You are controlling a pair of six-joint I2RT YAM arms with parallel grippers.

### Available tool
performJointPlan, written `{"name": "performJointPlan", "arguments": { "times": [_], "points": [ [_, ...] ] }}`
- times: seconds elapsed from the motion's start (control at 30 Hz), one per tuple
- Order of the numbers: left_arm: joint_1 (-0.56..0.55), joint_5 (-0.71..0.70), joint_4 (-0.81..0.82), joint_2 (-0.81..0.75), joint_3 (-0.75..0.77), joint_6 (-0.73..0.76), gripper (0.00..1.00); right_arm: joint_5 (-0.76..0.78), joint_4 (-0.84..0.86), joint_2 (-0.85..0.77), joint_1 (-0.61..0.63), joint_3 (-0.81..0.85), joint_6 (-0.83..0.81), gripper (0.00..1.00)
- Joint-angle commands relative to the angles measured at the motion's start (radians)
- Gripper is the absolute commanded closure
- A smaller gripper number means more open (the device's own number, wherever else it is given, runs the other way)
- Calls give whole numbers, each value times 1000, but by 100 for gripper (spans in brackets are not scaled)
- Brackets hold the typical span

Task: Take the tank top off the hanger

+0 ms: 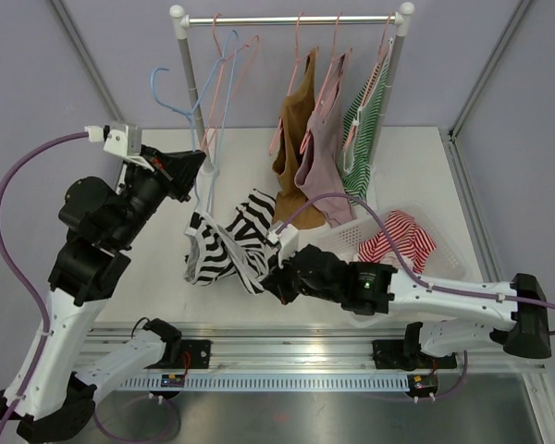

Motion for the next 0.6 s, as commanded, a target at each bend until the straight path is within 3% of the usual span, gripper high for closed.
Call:
{"name": "performJointPlan", "arguments": {
  "times": [0.0,0.13,0.23,0.3,0.37,0.47,0.53,0.57],
  "points": [
    [-4,-34,147,9,-67,41,100,94,-2,60,15,41,-9,100],
    [-5,100,339,4,-188,32,100,26,173,10,19,-34,29,100],
    [-4,123,478,-5,-263,15,100,106,105,-34,22,-28,38,100],
    [-5,71,477,7,-259,17,100,198,45,-54,25,-32,57,100],
    [-5,8,342,31,-181,9,100,230,-23,-76,25,-46,80,100],
    [-7,-36,194,71,-112,1,100,201,-8,-114,25,-101,100,25],
    [-9,-47,161,90,-109,-3,100,194,3,-133,25,-129,104,1],
    [-9,-47,138,102,-94,0,100,195,-1,-149,25,-130,104,1]
  ]
}}
